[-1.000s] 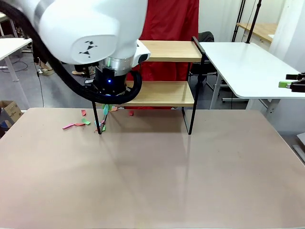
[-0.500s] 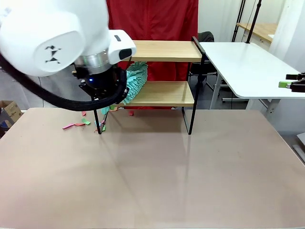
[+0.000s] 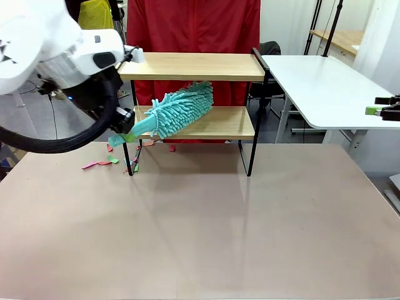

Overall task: Clean the shelf.
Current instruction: Clean the specific section of the Shelf indicated by the human with the Duster.

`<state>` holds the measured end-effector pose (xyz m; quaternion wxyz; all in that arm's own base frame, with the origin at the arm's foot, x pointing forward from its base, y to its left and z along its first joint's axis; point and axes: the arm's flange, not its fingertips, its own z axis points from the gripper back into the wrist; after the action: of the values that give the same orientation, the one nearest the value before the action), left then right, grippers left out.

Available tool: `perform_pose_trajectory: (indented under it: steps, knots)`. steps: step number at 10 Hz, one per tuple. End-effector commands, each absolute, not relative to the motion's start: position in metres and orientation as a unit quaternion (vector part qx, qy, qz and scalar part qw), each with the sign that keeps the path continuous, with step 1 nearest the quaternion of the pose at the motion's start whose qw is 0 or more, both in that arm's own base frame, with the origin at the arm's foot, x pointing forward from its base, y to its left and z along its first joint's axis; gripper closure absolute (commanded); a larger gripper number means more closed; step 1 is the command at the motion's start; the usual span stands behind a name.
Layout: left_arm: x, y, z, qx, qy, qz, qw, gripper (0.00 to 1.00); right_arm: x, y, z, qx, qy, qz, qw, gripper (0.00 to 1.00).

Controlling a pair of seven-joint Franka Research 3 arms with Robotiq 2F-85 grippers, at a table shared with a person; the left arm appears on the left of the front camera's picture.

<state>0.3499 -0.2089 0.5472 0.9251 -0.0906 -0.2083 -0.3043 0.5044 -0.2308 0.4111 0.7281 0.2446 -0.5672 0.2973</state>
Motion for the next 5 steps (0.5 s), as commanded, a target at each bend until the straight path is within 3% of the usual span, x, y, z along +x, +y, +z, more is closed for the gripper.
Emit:
perform_pose_trajectory:
  steps: [1, 5]
  knots:
    - [0.35, -0.182, 0.54, -0.116, -0.217, -0.353, 0.903, 0.87, 0.505, -0.227, 0.415, 0.239, -0.563, 0.291, 0.736, 0.0]
    - [0.351, -0.153, 0.54, -0.13, -0.247, -0.468, 0.839, 0.87, 0.505, -0.227, 0.415, 0.239, -0.563, 0.291, 0.736, 0.0]
